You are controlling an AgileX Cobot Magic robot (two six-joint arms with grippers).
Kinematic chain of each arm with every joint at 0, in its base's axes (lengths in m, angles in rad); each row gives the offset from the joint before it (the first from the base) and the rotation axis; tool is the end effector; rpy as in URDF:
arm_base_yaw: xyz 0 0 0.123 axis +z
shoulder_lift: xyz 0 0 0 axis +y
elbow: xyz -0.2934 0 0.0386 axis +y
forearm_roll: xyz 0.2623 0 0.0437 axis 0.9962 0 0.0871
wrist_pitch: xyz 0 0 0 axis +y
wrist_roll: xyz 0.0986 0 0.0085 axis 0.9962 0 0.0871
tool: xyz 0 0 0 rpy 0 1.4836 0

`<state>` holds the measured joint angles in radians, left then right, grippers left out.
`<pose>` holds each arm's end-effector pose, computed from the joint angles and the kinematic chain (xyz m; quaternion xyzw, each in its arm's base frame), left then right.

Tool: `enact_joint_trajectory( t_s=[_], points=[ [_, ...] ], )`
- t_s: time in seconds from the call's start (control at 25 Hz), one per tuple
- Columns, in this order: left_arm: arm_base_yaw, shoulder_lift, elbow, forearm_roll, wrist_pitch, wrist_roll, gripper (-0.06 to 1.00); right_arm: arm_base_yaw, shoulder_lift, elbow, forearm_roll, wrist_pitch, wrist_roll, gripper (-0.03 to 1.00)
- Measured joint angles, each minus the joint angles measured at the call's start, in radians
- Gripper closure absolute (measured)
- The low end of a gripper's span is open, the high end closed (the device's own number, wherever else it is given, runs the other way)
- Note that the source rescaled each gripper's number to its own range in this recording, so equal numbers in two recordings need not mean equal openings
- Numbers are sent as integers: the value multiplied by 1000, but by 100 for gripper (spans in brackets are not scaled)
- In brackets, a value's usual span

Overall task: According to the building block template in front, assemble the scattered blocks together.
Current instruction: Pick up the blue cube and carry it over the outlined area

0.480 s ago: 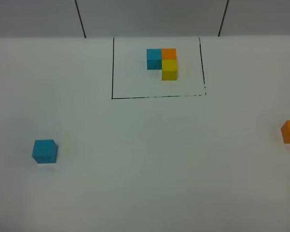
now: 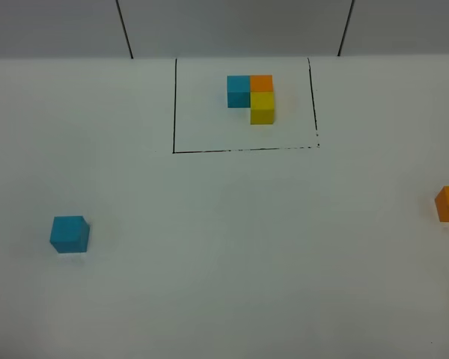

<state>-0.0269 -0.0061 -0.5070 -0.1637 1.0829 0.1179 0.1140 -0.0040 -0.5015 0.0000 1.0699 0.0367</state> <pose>0.0000 -0.0143 0.2816 0.0663 0.8502 -0.0581 0.5191 0.0026 0.0003 0.2801 -0.0330 0.8536 0.0391 0.5185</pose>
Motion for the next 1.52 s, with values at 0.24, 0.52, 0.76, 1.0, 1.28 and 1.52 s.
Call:
enact_joint_trajectory(
  t_s=[0.24, 0.52, 0.76, 1.0, 1.28, 1.52],
  points=[
    [0, 0, 0, 0, 0, -1, -5, 0, 0, 0, 0, 0, 0, -3],
    [0, 0, 0, 0, 0, -1, 12, 0, 0, 0, 0, 0, 0, -3],
    [0, 0, 0, 0, -1, -1, 40, 0, 0, 0, 0, 0, 0, -3],
    [0, 0, 0, 0, -1, -1, 52, 0, 0, 0, 0, 0, 0, -3],
    [0, 0, 0, 0, -1, -1, 14, 0, 0, 0, 0, 0, 0, -3],
    [0, 90, -2, 46, -5, -43, -4, 0, 0, 0, 0, 0, 0, -3]
  ],
)
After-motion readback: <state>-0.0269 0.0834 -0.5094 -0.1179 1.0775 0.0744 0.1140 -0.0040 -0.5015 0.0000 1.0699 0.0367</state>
